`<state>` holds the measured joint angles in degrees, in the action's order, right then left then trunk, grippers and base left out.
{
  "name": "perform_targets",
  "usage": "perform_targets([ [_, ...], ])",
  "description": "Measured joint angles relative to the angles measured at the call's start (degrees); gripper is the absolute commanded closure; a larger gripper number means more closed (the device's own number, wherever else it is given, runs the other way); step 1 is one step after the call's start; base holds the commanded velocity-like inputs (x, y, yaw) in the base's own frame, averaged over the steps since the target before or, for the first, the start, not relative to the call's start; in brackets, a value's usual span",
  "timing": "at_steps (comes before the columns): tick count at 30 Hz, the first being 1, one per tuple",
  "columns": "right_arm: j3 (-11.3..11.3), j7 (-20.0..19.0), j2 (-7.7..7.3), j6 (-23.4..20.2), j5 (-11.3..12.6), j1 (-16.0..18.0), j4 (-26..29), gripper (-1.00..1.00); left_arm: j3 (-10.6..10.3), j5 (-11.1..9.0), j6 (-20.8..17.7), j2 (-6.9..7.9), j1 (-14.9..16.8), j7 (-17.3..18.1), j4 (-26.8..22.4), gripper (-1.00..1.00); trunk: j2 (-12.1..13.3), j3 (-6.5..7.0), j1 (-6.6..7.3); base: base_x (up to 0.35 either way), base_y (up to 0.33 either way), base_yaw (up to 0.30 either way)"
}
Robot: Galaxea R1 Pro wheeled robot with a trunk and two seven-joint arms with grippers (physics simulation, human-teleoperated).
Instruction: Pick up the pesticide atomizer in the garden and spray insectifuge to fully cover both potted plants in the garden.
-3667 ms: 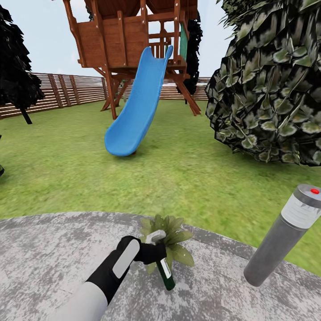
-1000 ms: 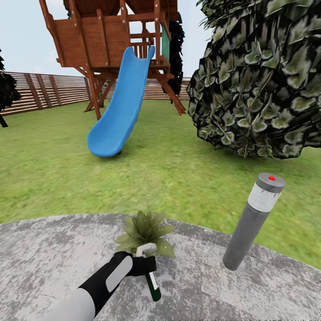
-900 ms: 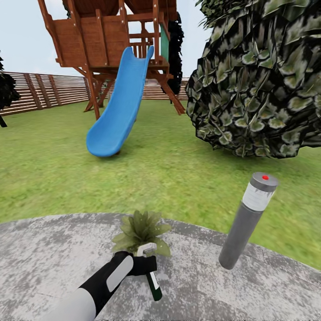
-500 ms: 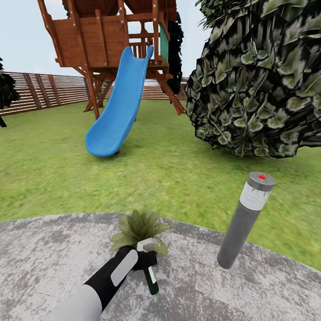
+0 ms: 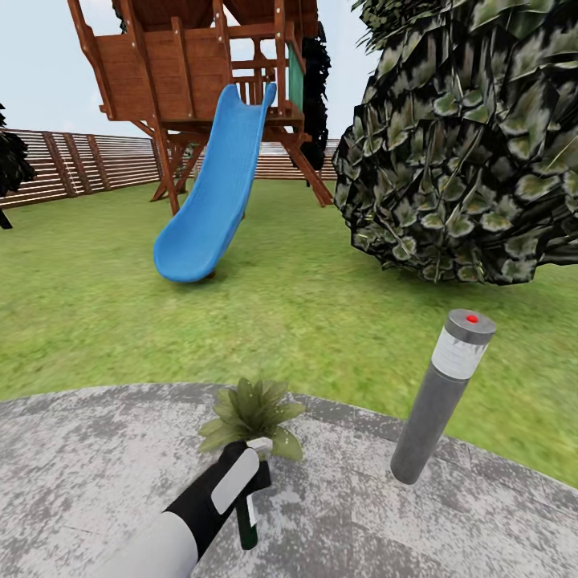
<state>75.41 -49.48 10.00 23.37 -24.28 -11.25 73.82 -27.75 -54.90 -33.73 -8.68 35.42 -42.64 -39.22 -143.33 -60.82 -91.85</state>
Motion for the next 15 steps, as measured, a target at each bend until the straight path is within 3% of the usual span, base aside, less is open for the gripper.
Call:
perform_targets([
  [4, 0.0, 0.0, 0.00, 0.0, 0.0, 0.0, 0.0, -1.00, -0.2, 0.0, 0.4, -0.09, 0.0, 1.6, -0.9, 1.00, 0.0, 0.00, 0.00, 0.032, -0.033, 0.000],
  [7, 0.0, 0.0, 0.00, 0.0, 0.0, 0.0, 0.0, -1.00, -0.3, 0.1, 0.4, -0.08, 0.0, 4.9, -0.2, 1.00, 0.0, 0.00, 0.00, 0.204, -0.215, 0.000],
  [10, 0.0, 0.0, 0.00, 0.0, 0.0, 0.0, 0.1, -1.00, -0.3, 0.1, 0.6, -0.07, 0.0, 5.3, 1.2, 1.00, 0.0, 0.00, 0.00, 0.237, -0.221, 0.000],
  [15, 0.0, 0.0, 0.00, 0.0, 0.0, 0.0, 0.0, -1.00, 0.1, -0.1, 2.7, 0.18, 0.0, 5.4, 5.1, 1.00, 0.0, 0.00, 0.00, 0.044, -0.030, 0.000],
])
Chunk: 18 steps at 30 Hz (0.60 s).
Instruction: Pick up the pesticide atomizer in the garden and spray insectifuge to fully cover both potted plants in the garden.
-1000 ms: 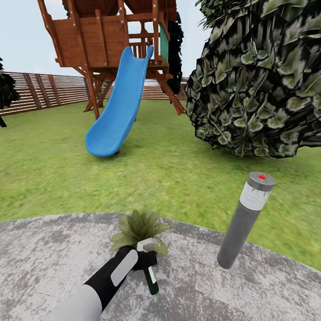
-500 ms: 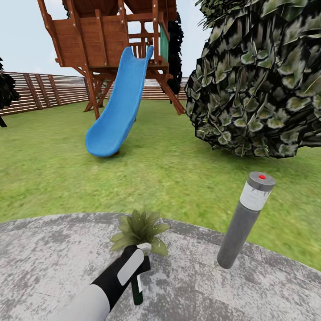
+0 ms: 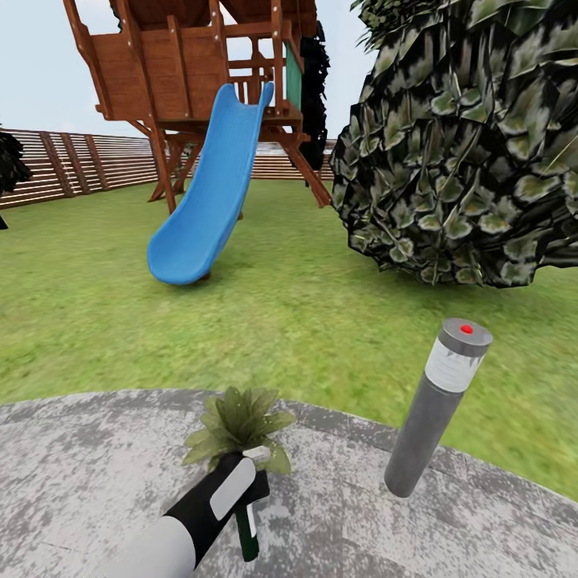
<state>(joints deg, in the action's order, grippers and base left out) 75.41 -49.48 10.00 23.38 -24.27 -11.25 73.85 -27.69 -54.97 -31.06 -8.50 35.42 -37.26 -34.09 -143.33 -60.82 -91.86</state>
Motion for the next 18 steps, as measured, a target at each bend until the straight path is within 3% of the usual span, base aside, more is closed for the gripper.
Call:
perform_targets([
  [14, 0.0, 0.0, 0.00, 0.0, 0.0, 0.0, -0.1, -1.00, -0.1, 0.2, -0.6, 0.25, 0.5, 0.3, 1.3, 1.00, 0.0, 0.00, 0.00, 0.000, 0.000, 0.000],
  [18, 0.0, 0.0, 0.00, 0.0, -0.1, 0.0, -0.1, -1.00, -0.2, 0.4, -0.2, 0.04, 0.5, 0.3, 1.2, 1.00, 0.0, 0.00, 0.00, 0.056, -0.175, 0.000],
])
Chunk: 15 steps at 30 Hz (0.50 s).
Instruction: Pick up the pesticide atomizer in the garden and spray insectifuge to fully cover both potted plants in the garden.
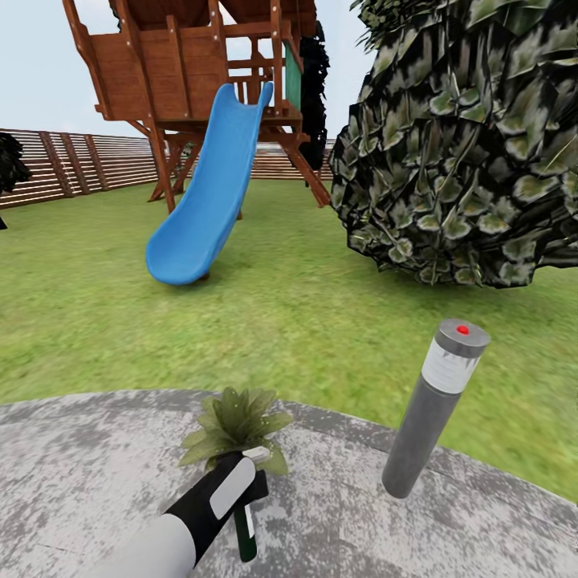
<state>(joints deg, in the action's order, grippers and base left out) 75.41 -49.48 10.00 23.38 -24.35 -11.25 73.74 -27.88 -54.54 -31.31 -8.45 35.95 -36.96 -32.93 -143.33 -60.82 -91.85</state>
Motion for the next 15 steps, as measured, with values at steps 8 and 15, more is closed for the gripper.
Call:
perform_targets([
  [8, -0.1, 0.0, 0.00, 0.0, 0.0, 0.0, -0.1, -1.00, -0.2, -0.5, 6.0, -0.74, 0.0, 0.9, -0.1, 1.00, 0.0, 0.00, 0.00, 0.142, -0.316, 0.000],
  [15, -0.1, 0.1, 0.00, 0.2, -2.7, 0.0, -0.1, -1.00, -0.2, -1.4, 11.4, -1.14, -0.3, 1.8, 1.9, 1.00, 0.0, 0.00, 0.00, 0.071, -0.238, 0.000],
])
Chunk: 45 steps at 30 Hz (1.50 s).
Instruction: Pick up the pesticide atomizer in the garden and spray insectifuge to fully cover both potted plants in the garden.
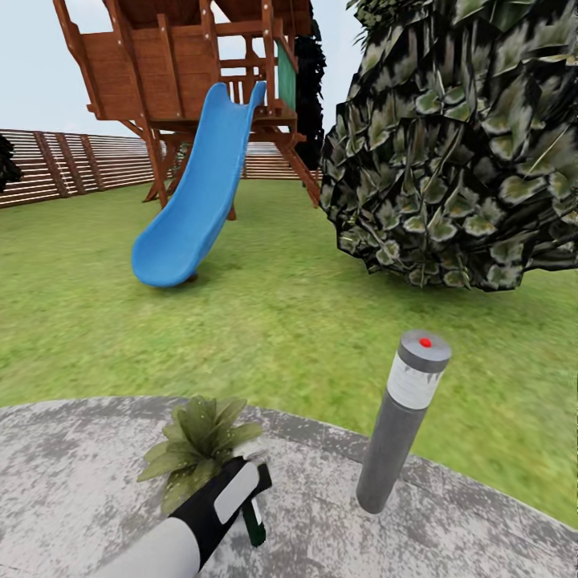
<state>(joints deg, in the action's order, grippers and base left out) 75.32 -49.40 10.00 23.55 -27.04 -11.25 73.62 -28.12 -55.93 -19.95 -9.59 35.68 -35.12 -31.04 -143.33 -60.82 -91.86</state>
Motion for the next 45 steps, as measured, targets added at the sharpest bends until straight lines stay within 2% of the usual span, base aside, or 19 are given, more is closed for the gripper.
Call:
perform_targets([
  [1, 0.0, 0.0, 0.00, 0.0, -0.1, 0.0, 0.0, -1.00, 0.0, -1.5, 0.3, -0.04, -0.1, 0.1, 0.1, 1.00, 0.0, 0.00, 0.00, 0.002, -0.018, 0.000],
  [2, 0.0, 0.0, 0.00, 0.0, -0.1, 0.0, 0.0, -1.00, 0.0, -5.5, 0.8, -0.07, -0.1, 0.1, 0.2, 1.00, 0.0, 0.00, 0.00, 0.001, -0.006, 0.000],
  [3, 0.0, 0.0, 0.00, 0.0, -0.1, 0.0, -0.1, -1.00, 0.0, -8.8, 2.9, -0.11, -0.2, 0.2, 0.2, 1.00, 0.0, 0.00, 0.00, 0.000, -0.002, 0.000],
  [5, 0.0, 0.0, 0.00, 0.0, -0.1, 0.0, -0.1, -1.00, -0.5, -10.5, 6.7, -0.15, -0.3, 0.2, 0.2, 1.00, 0.0, 0.00, 0.00, 0.000, -0.001, 0.000],
  [7, 0.0, 0.0, 0.00, 0.0, -0.1, 0.0, -0.1, -1.00, -1.0, -10.9, 8.1, -0.16, -0.4, 0.2, 0.3, 1.00, 0.0, 0.00, 0.00, 0.000, 0.000, 0.000],
  [11, 0.0, 0.0, 0.00, 0.0, -0.1, 0.0, 0.0, -1.00, -1.1, -11.0, 8.7, -0.08, -0.4, 0.2, 1.1, 1.00, 0.0, 0.00, 0.00, 0.000, 0.000, 0.000],
  [15, 0.0, 0.0, 0.00, 0.0, -0.1, 0.0, 0.0, -1.00, -1.1, -11.0, 9.5, 0.01, -0.5, 6.2, 3.8, 1.00, 0.0, 0.00, 0.00, 0.000, 0.000, 0.000],
  [17, 0.0, 0.0, 0.00, 0.0, -0.1, 0.0, 0.0, -1.00, -1.1, -11.1, 9.4, 0.02, -0.5, 7.1, 5.5, 1.00, 0.0, 0.00, 0.00, 0.000, 0.000, 0.000],
  [20, 0.0, 0.0, 0.00, 0.0, -0.1, 0.0, 0.0, -1.00, -0.9, -13.5, 9.2, 0.02, -0.5, 4.6, 6.6, 1.00, 0.0, 0.00, 0.00, 0.000, 0.000, 0.000],
  [22, 0.0, 0.0, 0.00, 0.0, -0.1, 0.0, 0.0, -1.00, -1.0, -14.1, 9.0, 0.01, -0.5, 2.9, 6.6, 1.00, 0.0, 0.00, 0.00, 0.000, 0.000, 0.000],
  [33, 0.0, 0.0, 0.00, 0.0, -0.1, 0.0, 0.0, -1.00, -0.9, -14.3, 8.8, 0.17, -0.5, 3.0, 6.3, 1.00, 0.0, 0.00, 0.00, 0.000, 0.000, 0.000],
  [36, 0.0, 0.0, 0.00, 0.0, -0.1, 0.0, 0.0, -1.00, -0.9, -14.4, 8.8, 0.19, -0.5, 1.2, 6.6, 1.00, 0.0, 0.00, 0.00, 0.000, 0.000, 0.000],
  [38, 0.0, 0.0, 0.00, 0.0, -0.1, 0.0, 0.0, -1.00, -0.9, -14.3, 8.8, 0.12, -0.5, -1.8, 6.4, 1.00, 0.0, 0.00, 0.00, 0.000, 0.000, 0.000],
  [41, 0.1, 0.0, 0.00, 0.0, -0.1, 0.0, 0.0, -1.00, -0.9, -14.2, 8.8, 0.10, -0.5, -2.4, 6.0, 1.00, 0.0, 0.00, 0.00, 0.000, 0.000, 0.000],
  [45, 0.0, 0.0, 0.00, 0.0, -0.1, 0.0, 0.0, -1.00, -1.0, -14.1, 8.7, 0.31, -0.5, -2.2, 0.9, 1.00, 0.0, 0.01, 0.00, 0.000, 0.000, 0.000],
])
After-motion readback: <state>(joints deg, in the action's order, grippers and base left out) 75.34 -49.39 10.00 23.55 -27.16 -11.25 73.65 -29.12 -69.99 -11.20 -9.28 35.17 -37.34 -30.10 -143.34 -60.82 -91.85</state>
